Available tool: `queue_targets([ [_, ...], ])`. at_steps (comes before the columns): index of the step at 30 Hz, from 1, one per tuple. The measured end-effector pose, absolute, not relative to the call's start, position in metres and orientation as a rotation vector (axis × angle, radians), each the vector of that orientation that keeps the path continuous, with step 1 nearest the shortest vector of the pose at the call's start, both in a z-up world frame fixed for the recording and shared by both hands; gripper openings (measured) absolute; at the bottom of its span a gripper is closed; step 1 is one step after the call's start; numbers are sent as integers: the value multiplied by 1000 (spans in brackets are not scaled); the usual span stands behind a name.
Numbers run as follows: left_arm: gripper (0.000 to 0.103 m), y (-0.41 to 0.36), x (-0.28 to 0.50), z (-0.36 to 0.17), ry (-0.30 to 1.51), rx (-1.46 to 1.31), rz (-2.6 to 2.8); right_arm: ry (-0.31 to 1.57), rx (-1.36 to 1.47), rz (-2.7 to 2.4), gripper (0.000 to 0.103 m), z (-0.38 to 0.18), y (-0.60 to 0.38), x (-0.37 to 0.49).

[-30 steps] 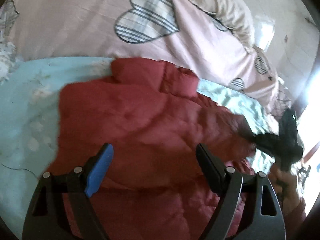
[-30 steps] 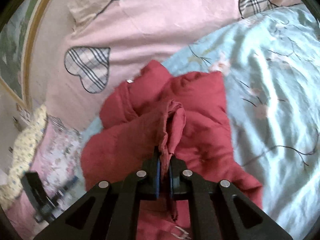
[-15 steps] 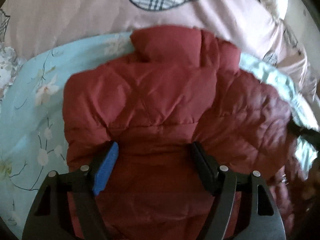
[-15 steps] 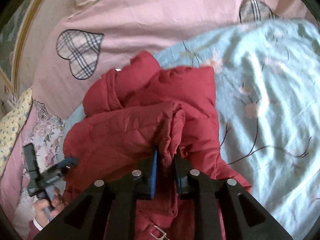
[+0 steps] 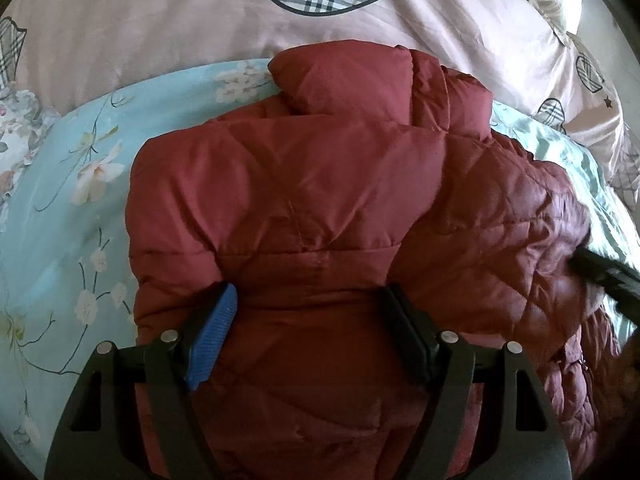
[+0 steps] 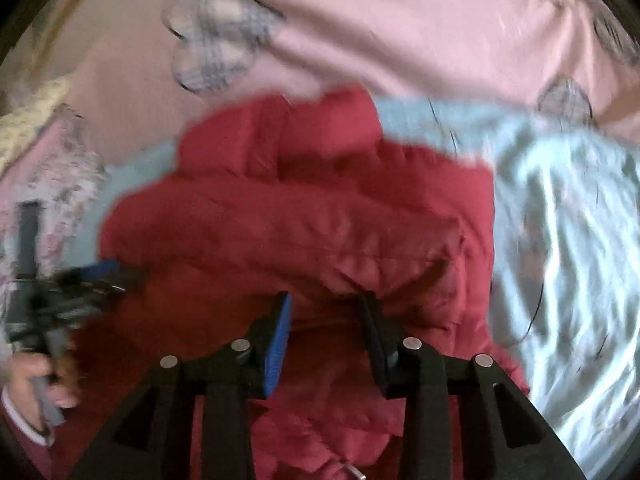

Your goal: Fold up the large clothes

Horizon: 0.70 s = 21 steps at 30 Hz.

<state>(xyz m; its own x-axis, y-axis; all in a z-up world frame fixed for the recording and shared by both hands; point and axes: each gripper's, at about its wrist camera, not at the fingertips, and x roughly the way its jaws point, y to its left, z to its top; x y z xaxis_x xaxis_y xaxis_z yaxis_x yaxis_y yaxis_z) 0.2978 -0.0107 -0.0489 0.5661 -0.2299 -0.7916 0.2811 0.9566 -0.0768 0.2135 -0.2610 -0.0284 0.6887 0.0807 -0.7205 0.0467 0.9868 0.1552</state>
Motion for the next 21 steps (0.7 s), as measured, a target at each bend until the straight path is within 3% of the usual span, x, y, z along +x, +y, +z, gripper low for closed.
queue_targets([
  [9,74,8,279,-20,862,5,-341,838,144,-35,34,-49,-269,222],
  [21,71,10,294,-52,956,41,-252,817,108,-71,34,-25,-260,218],
])
